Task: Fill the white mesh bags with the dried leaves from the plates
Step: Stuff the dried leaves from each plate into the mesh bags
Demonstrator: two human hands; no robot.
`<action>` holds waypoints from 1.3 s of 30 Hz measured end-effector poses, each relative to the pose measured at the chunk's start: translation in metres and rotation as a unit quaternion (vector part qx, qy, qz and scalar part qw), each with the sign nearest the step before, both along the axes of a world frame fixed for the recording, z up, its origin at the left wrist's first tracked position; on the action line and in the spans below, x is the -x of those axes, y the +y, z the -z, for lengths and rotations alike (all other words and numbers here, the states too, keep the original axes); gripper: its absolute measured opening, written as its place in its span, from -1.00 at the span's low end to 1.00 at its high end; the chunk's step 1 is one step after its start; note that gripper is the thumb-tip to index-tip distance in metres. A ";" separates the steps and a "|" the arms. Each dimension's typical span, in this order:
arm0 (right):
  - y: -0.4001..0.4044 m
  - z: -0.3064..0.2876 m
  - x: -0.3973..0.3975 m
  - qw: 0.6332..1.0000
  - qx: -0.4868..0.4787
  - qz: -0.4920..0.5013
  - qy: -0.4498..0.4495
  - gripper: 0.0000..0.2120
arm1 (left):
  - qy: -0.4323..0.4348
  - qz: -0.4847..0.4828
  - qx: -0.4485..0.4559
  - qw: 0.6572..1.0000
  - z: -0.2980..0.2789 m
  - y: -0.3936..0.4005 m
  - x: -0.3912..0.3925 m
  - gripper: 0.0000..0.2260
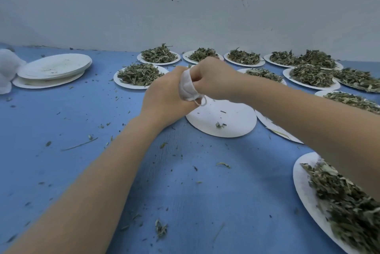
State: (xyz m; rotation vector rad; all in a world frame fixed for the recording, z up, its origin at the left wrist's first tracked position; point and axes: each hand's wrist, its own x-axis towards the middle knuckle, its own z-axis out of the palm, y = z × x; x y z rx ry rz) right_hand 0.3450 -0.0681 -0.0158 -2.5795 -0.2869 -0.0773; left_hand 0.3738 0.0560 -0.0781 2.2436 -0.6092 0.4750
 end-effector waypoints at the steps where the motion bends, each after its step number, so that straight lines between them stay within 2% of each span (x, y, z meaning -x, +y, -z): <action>1: -0.003 -0.002 0.000 1.000 -0.005 -0.003 0.015 -0.78 | 0.002 0.010 0.015 1.000 -0.001 0.001 0.000 -0.64; 3: -0.011 -0.004 0.001 0.998 -0.046 -0.007 0.030 -0.77 | -0.003 0.026 0.030 0.999 -0.001 0.004 0.000 -0.59; 6: -0.025 -0.003 0.009 0.985 -0.171 0.018 0.019 -0.79 | 0.011 0.012 0.015 1.000 0.003 0.009 -0.004 -0.53; 7: -0.032 -0.001 0.011 0.986 -0.162 0.041 0.006 -0.79 | 0.022 0.004 0.012 1.000 0.006 0.011 -0.006 -0.53; 8: -0.039 0.002 0.014 0.992 -0.107 0.061 -0.008 -0.78 | 0.035 -0.002 0.014 0.999 0.009 0.012 -0.008 -0.55; 10: -0.051 0.011 0.017 0.993 0.093 0.071 -0.012 -0.74 | 0.059 -0.006 0.026 0.998 0.013 0.015 -0.011 -0.59; 11: -0.055 0.015 0.020 0.978 0.198 0.070 0.007 -0.64 | 0.069 -0.007 0.032 0.997 0.013 0.017 -0.013 -0.59; 13: -0.058 0.026 0.021 0.935 0.338 0.082 0.073 -0.17 | 0.085 -0.013 0.039 0.996 0.014 0.019 -0.015 -0.58; 14: -0.058 0.031 0.021 0.922 0.356 0.093 0.119 0.08 | 0.091 -0.015 0.039 0.995 0.014 0.019 -0.015 -0.57; 15: -0.059 0.034 0.021 0.917 0.349 0.103 0.163 0.26 | 0.094 -0.015 0.036 0.995 0.014 0.019 -0.014 -0.57; 17: -0.061 0.038 0.020 0.922 0.300 0.112 0.219 0.38 | 0.097 -0.011 0.030 0.995 0.013 0.017 -0.013 -0.57; 19: -0.065 0.038 0.020 0.928 0.257 0.115 0.243 0.36 | 0.096 -0.013 0.025 0.995 0.010 0.015 -0.010 -0.59; 21: -0.065 0.037 0.018 0.930 0.257 0.112 0.238 0.29 | 0.097 -0.028 0.036 0.994 0.006 0.017 -0.008 -0.62; 25: -0.051 0.032 0.022 0.941 0.269 0.117 0.168 0.20 | 0.105 -0.075 0.063 0.990 -0.002 0.030 0.002 -0.65; 33: 0.016 0.010 0.036 0.977 0.189 0.091 0.045 0.07 | 0.092 -0.165 0.043 0.981 -0.032 0.096 0.028 -0.69; 36: 0.054 0.001 0.029 0.985 0.161 0.059 -0.001 0.07 | 0.087 -0.197 0.058 0.975 -0.047 0.134 0.034 -0.67; 39: 0.097 -0.004 0.011 0.990 0.135 0.032 -0.012 0.08 | 0.108 -0.241 0.087 0.961 -0.059 0.180 0.033 -0.53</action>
